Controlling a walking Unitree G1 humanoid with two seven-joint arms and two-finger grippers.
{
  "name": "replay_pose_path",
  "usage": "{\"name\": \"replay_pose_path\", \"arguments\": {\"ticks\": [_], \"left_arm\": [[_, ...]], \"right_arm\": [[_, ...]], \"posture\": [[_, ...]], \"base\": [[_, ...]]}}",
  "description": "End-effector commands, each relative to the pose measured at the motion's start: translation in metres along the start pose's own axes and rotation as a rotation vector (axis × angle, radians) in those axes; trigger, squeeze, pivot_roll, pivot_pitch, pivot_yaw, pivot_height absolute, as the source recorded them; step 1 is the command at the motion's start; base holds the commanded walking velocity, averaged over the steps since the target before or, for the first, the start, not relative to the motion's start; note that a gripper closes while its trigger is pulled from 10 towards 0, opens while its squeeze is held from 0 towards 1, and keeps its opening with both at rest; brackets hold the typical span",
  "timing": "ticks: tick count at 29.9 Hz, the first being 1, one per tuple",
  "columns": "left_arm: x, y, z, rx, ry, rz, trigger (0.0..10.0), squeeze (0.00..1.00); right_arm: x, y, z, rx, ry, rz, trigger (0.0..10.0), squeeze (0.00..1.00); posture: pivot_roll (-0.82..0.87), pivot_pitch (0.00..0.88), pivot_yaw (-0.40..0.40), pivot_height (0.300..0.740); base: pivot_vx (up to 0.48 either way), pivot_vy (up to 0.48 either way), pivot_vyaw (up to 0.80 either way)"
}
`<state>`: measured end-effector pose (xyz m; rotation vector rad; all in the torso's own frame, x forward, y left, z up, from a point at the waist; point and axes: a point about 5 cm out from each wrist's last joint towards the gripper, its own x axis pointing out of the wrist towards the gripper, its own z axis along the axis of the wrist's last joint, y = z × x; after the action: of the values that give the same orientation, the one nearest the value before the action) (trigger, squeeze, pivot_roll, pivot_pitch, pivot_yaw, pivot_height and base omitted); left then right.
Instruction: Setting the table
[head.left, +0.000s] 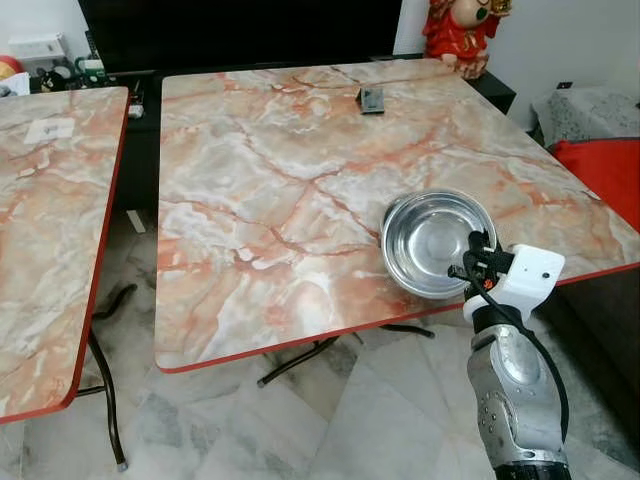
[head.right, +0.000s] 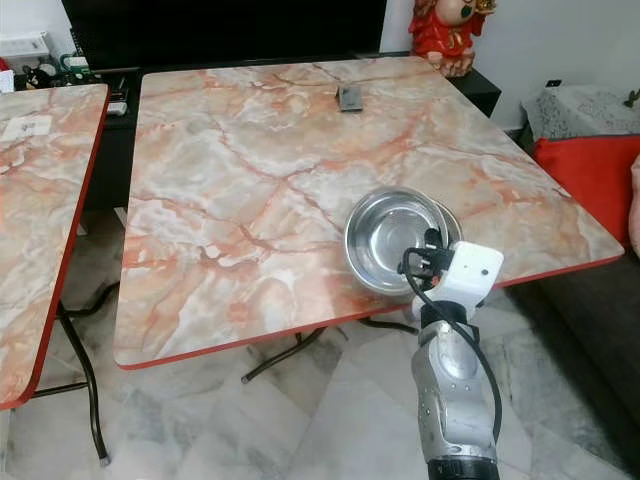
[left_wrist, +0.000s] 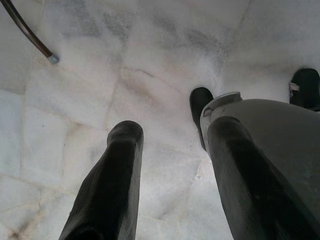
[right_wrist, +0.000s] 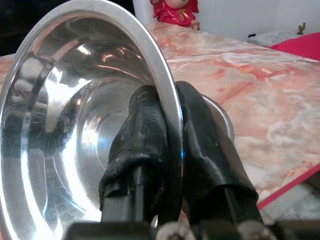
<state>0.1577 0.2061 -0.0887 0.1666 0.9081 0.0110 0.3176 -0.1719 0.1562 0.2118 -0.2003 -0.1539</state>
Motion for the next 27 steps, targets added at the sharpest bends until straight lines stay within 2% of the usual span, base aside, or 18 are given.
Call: {"name": "replay_pose_path", "arguments": {"ticks": [1, 12, 18, 27], "left_arm": [[-0.002, -0.012, -0.01, -0.001, 0.035, -0.036, 10.0, 0.0], [-0.005, -0.014, -0.016, -0.002, 0.041, -0.034, 10.0, 0.0], [-0.008, -0.015, -0.026, 0.002, 0.064, -0.035, 10.0, 0.0], [-0.004, -0.004, -0.013, 0.008, 0.035, -0.027, 10.0, 0.0]], "right_arm": [[0.0, -0.005, 0.002, -0.001, -0.01, -0.014, 10.0, 0.0], [0.0, -0.003, 0.004, 0.006, -0.02, -0.005, 10.0, 0.0], [0.0, -0.002, 0.005, 0.012, -0.031, 0.0, 10.0, 0.0], [0.0, -0.001, 0.005, 0.012, -0.033, 0.005, 10.0, 0.0]], "posture": [[-0.04, 0.142, -0.034, 0.74], [-0.04, 0.142, -0.034, 0.74], [-0.04, 0.144, -0.033, 0.74], [-0.04, 0.144, -0.033, 0.74]], "base": [[0.0, 0.0, 0.0], [0.0, 0.0, 0.0], [0.274, 0.0, 0.0], [0.315, 0.0, 0.0]]}}
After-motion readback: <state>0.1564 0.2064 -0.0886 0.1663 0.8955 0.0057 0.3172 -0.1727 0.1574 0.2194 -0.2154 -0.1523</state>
